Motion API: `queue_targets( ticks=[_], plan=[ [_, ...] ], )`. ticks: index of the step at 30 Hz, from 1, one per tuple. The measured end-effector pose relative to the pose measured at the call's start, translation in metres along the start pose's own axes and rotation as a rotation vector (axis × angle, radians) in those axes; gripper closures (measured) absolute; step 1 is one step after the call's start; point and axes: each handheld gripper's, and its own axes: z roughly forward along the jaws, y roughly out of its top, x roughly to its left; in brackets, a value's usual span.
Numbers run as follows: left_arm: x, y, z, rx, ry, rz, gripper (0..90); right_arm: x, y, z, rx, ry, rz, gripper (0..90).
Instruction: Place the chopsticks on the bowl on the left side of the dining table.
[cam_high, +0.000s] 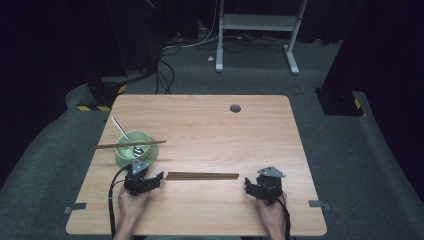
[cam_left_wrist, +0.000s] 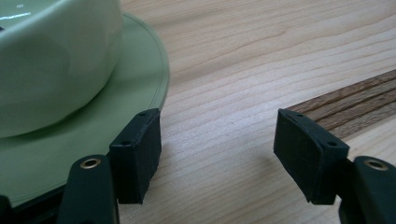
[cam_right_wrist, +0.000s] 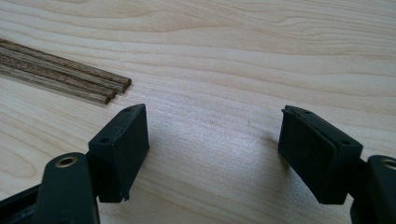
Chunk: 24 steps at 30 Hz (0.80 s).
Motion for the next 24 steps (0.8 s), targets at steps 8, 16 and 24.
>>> queue_targets(
  ticks=[8, 16, 24],
  plan=[
    [-0.0003, 0.0009, 0.0022, 0.014, 0.027, 0.008, 32.1, 0.0, 0.0, 0.0, 0.0, 0.0, 0.0, 23.8],
    [-0.0005, 0.0007, 0.0022, 0.016, 0.026, 0.008, 30.2, 0.0, -0.0001, 0.0, 0.0, 0.0, 0.0, 23.7],
    [-0.0006, 0.0006, 0.0021, 0.017, 0.023, 0.007, 28.9, 0.0002, -0.0001, 0.0, 0.0, -0.001, 0.002, 23.7]
  ],
)
